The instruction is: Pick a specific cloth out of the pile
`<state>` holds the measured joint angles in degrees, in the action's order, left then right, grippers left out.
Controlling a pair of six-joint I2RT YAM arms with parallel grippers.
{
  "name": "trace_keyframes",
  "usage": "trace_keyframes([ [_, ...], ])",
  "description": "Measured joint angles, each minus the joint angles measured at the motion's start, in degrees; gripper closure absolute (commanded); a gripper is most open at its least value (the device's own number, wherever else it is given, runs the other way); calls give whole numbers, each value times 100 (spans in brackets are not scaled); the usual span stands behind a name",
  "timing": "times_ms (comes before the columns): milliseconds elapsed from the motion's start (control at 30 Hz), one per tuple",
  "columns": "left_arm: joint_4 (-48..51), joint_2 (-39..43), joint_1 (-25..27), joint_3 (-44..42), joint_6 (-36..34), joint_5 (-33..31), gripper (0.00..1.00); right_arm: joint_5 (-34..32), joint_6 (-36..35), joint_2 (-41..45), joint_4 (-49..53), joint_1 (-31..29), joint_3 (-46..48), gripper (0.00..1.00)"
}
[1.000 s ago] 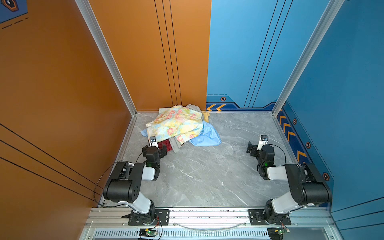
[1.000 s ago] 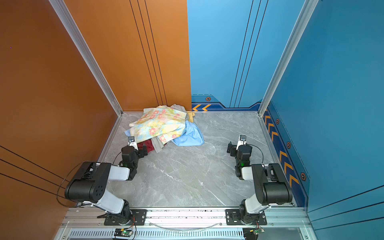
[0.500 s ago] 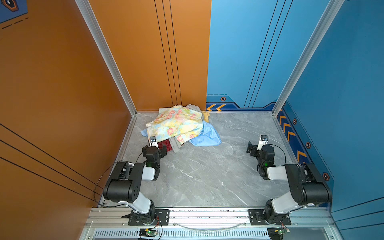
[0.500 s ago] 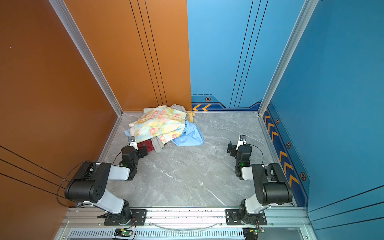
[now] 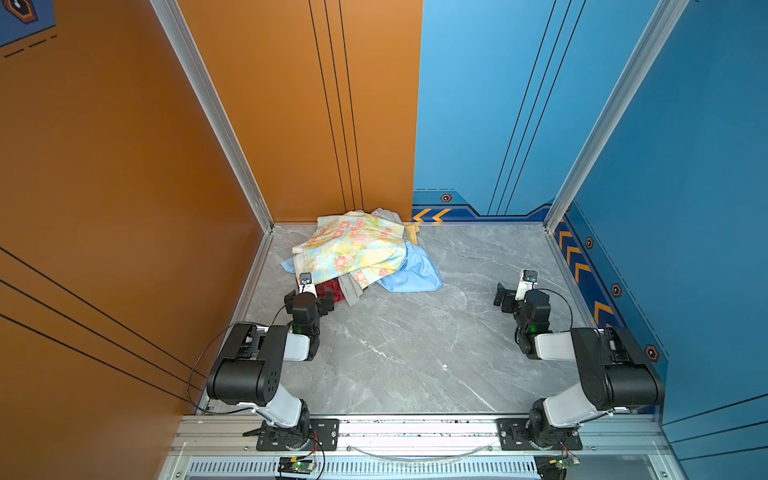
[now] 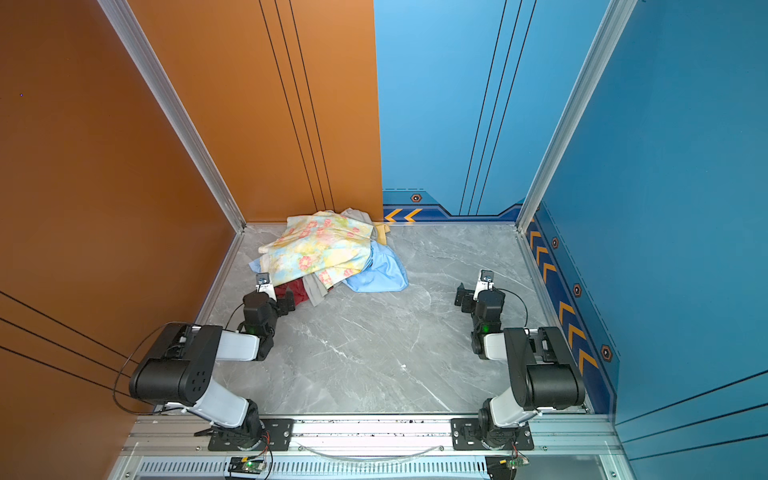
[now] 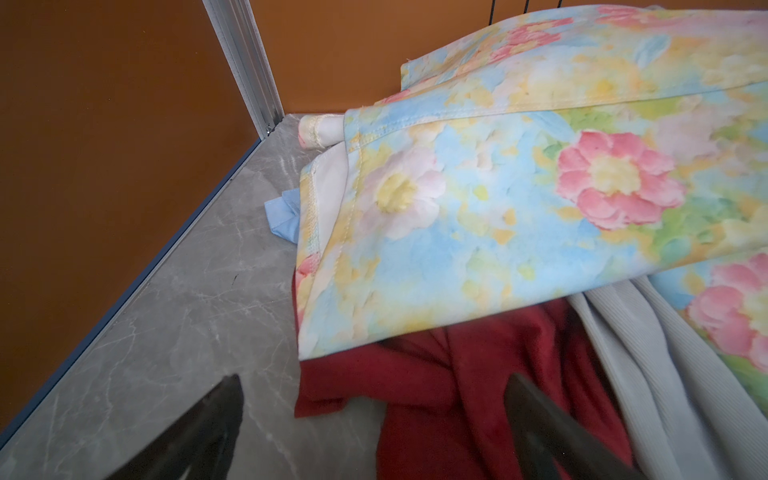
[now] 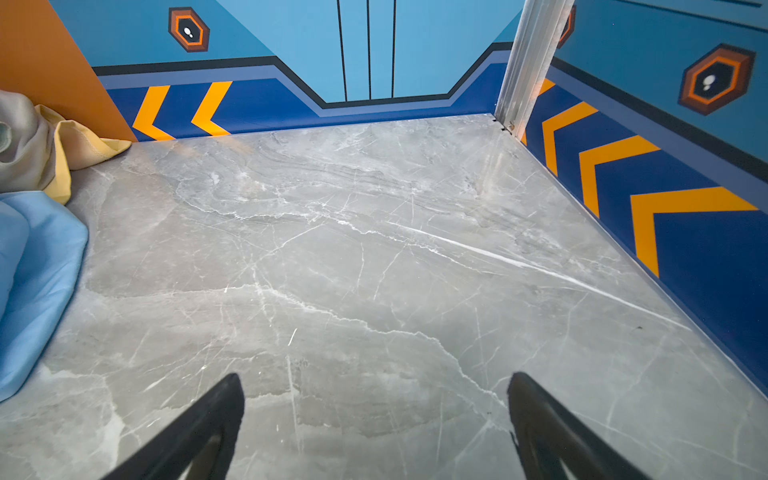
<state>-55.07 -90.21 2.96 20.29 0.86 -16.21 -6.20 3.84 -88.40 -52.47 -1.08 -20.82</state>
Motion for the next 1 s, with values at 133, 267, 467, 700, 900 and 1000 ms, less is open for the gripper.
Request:
trace_keyframes([
  [133, 2, 0, 0, 0, 0, -2, 2, -26, -2, 0, 2, -24, 0, 0],
  [267, 2, 0, 2, 0, 0, -4, 2, -133, -2, 0, 0, -87, 0, 0],
  [467, 2, 0, 11, 0, -2, -4, 2, -313, -7, 0, -2, -168, 0, 0],
  [700, 2, 0, 63, 0, -37, -4, 2, -573, -109, 0, -162, -358, 83, 0],
  [900, 2, 0, 168, 0, -153, 22, 2, -741, -160, 2, -332, -431, 221, 1],
  [1000, 7, 42, 173, -2, -199, 44, 2, -802, -199, 28, -391, -459, 289, 0],
])
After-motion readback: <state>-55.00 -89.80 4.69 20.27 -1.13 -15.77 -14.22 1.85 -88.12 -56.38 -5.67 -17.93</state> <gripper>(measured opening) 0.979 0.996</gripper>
